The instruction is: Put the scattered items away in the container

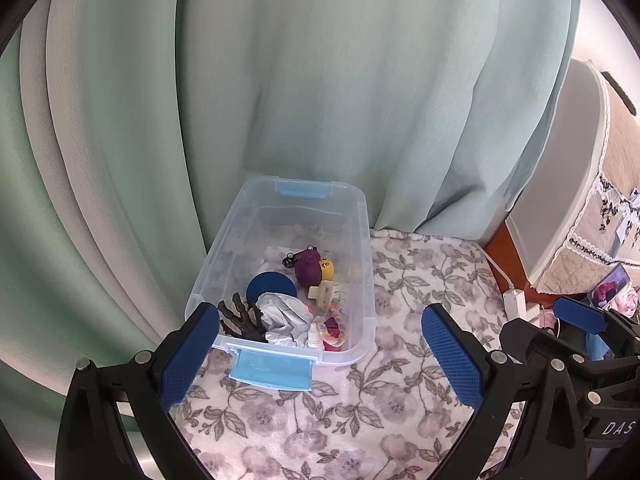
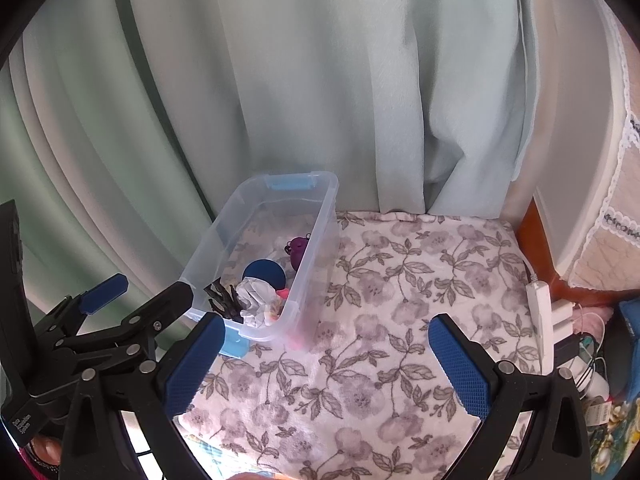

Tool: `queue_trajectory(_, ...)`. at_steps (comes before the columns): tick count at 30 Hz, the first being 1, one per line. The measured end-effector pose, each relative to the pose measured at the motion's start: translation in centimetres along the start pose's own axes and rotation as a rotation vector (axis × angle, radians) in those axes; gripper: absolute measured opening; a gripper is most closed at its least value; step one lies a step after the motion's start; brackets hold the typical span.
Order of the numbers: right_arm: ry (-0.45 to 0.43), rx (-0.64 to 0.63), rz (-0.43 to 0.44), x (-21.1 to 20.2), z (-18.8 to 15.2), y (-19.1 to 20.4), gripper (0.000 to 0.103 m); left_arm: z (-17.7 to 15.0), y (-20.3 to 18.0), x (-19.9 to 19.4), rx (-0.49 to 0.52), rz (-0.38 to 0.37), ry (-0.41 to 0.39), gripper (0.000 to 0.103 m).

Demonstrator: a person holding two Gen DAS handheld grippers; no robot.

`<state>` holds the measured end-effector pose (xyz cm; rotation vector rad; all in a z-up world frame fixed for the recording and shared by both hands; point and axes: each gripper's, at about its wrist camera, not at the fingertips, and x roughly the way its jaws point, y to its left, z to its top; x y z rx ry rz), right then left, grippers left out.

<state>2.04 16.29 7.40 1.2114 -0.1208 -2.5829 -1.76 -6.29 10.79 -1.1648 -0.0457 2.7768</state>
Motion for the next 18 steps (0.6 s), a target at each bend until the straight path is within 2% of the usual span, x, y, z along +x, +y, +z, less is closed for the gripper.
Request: queue_trajectory(18,-0.002,0.003,-0.003,-0.07,0.37,0.35,0.103,0.28,-0.30,-0.15,-0.007,0.009,0.001,0.101)
